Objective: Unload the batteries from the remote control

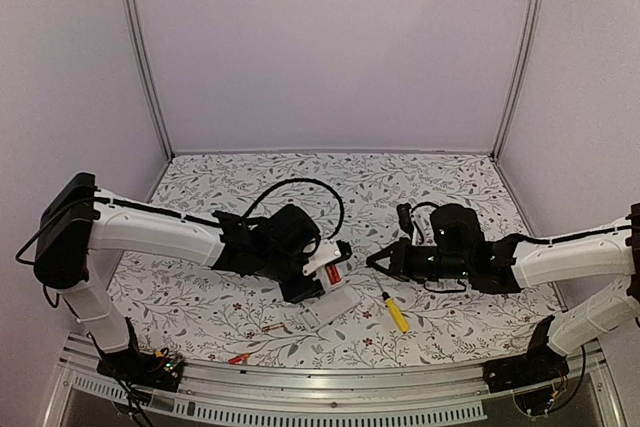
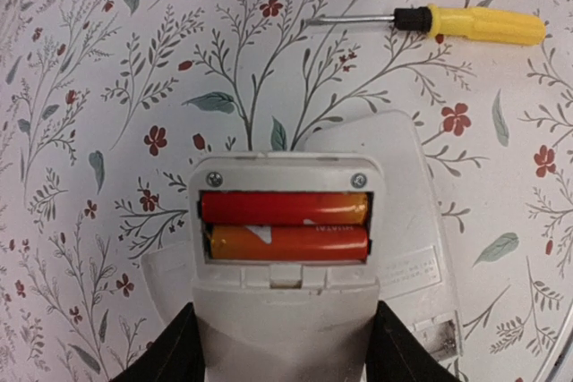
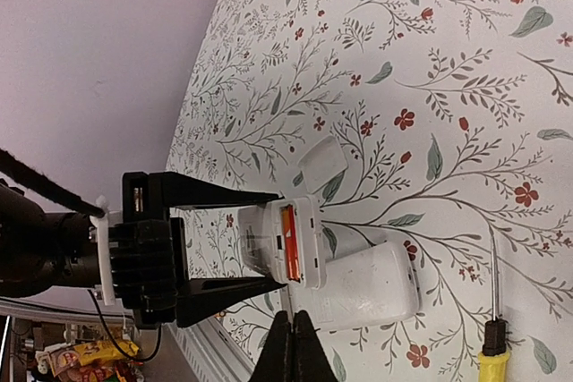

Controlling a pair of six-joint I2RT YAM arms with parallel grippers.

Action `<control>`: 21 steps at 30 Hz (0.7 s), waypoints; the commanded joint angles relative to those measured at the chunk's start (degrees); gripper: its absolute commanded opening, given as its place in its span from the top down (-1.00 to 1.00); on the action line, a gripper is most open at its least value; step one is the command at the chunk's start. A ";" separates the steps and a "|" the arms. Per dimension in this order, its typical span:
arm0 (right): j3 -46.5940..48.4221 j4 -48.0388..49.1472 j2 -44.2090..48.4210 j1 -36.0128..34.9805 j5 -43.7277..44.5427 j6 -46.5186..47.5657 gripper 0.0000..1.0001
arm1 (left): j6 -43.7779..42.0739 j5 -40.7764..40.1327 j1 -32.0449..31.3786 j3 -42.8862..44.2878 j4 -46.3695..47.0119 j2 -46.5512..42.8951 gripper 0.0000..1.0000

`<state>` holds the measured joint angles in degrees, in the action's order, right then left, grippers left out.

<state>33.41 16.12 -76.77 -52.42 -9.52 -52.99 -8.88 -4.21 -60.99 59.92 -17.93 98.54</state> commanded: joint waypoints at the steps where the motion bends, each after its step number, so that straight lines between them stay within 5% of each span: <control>1: -0.89 -1.00 -1.09 0.37 1.13 0.14 1.00 | 0.18 -0.08 0.52 0.28 0.09 0.38 0.67; 13: -1.06 -1.17 -0.66 0.38 1.76 0.09 0.88 | 0.40 0.47 0.52 0.37 0.22 -0.09 0.67; 21: -0.91 -2.49 -0.34 0.48 2.84 0.68 0.52 | 1.08 1.94 0.37 0.83 -0.02 -0.68 0.67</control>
<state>33.23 15.53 -77.25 -52.38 -8.34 -52.99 -8.60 -3.64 -60.99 59.92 -18.00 98.54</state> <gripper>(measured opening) 0.199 0.538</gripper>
